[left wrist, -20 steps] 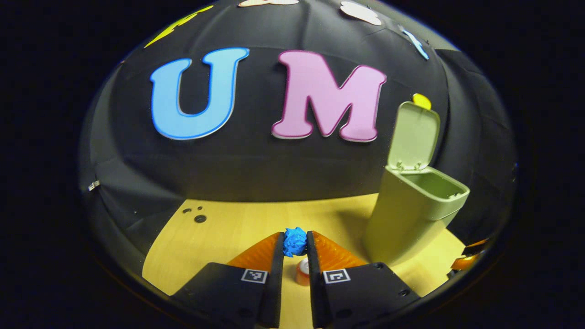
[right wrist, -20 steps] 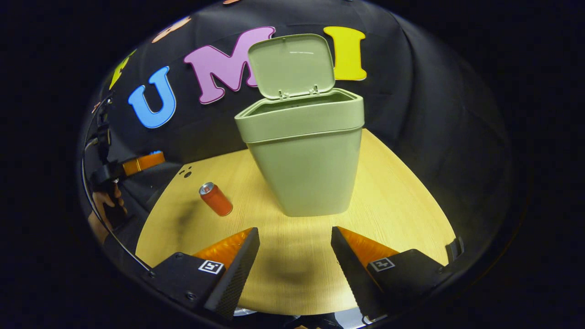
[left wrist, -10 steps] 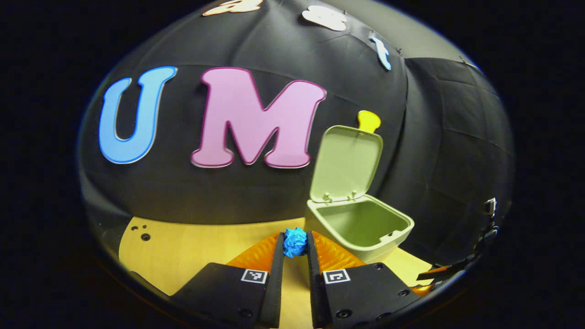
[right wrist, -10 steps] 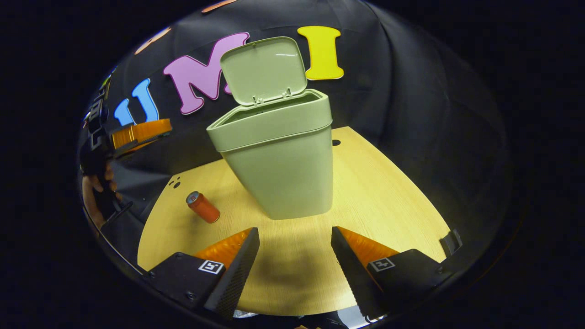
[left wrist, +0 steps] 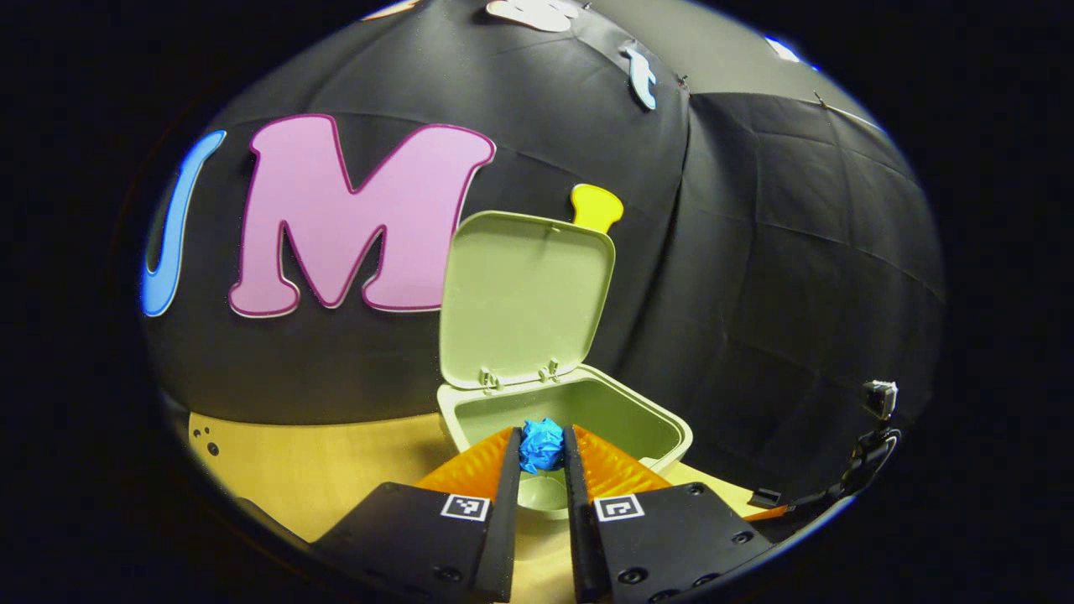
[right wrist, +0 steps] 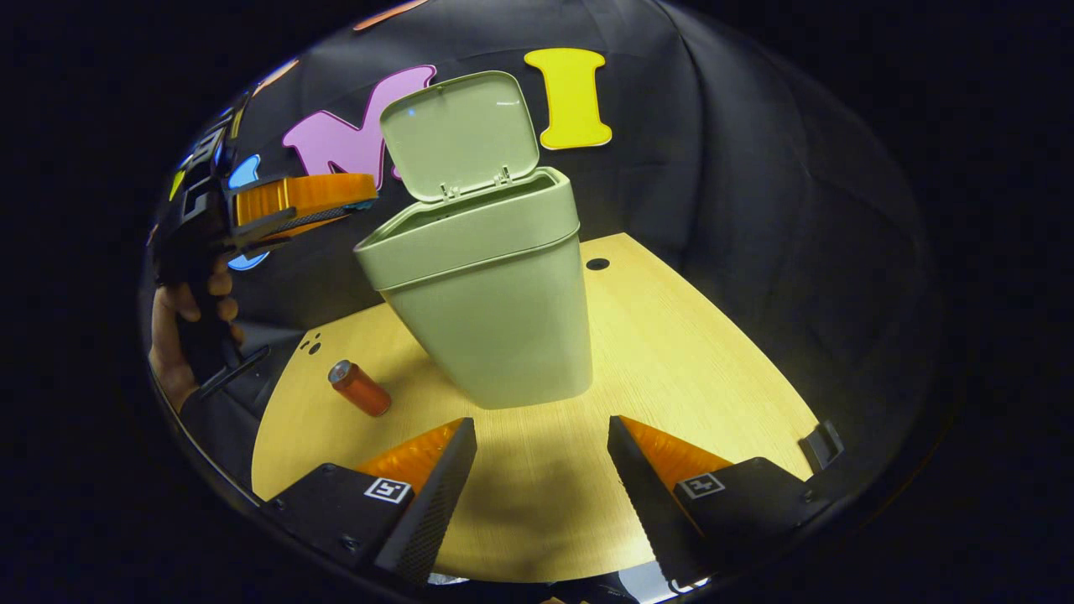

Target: Press the lid of the desktop garbage bin to open it, pick up the crumpled paper on the desktop and throw it into the bin, then pick up the pop can on the desktop and drop it into the bin, and finally close the garbage bin lid.

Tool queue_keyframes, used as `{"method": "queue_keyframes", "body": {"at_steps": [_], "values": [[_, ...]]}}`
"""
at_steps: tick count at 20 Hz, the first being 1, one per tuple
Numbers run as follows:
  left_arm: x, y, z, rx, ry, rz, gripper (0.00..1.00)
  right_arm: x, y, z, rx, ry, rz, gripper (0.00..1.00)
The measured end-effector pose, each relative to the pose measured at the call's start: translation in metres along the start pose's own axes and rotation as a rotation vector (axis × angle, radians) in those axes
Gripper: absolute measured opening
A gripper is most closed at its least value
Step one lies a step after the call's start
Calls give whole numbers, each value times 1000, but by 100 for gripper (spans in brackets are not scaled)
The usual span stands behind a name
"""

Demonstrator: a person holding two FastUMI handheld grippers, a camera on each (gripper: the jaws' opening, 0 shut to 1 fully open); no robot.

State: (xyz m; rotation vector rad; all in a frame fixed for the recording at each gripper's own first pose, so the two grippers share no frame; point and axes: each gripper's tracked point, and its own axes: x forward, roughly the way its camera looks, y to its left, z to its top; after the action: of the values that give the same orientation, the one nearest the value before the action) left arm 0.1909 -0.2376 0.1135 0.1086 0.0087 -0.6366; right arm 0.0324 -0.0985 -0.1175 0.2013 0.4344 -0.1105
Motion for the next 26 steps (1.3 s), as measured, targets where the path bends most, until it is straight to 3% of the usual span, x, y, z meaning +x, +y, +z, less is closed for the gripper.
{"method": "queue_keyframes", "body": {"at_steps": [1, 3, 4, 7, 9, 10, 11, 12, 13, 18, 26], "values": [[5, 0, -3, -1, 9, 0, 28, 1, -2, -2, 0, 8, -1, 99], [14, -3, -7, -8, 20, -4, 33, 6, -5, -5, -2, 24, 0, 99], [18, -4, -8, -7, 26, -2, 29, 7, -7, -5, -1, 28, 1, 99], [29, -10, -22, -14, 70, -40, 42, 14, -11, -2, -2, 36, 3, 99], [31, -8, -26, -16, 71, -26, 53, 17, -12, -4, -4, 46, 6, 99], [32, -7, -21, -12, 49, -20, 70, 17, -12, -5, -8, 51, 9, 99], [31, -7, -19, -9, 35, -17, 76, 18, -11, -6, -11, 56, 10, 99], [30, -6, -19, -6, 29, -8, 93, 18, -9, -7, -13, 61, 12, 99], [26, -3, -16, -3, 24, -1, 96, 19, -6, -7, -13, 61, 13, 99], [-17, 26, -11, -12, -26, 75, 97, 16, 17, -17, -45, 74, 28, 99], [-132, 127, -63, -50, 10, 321, 97, 17, 72, -27, -116, 80, 90, 99]]}}
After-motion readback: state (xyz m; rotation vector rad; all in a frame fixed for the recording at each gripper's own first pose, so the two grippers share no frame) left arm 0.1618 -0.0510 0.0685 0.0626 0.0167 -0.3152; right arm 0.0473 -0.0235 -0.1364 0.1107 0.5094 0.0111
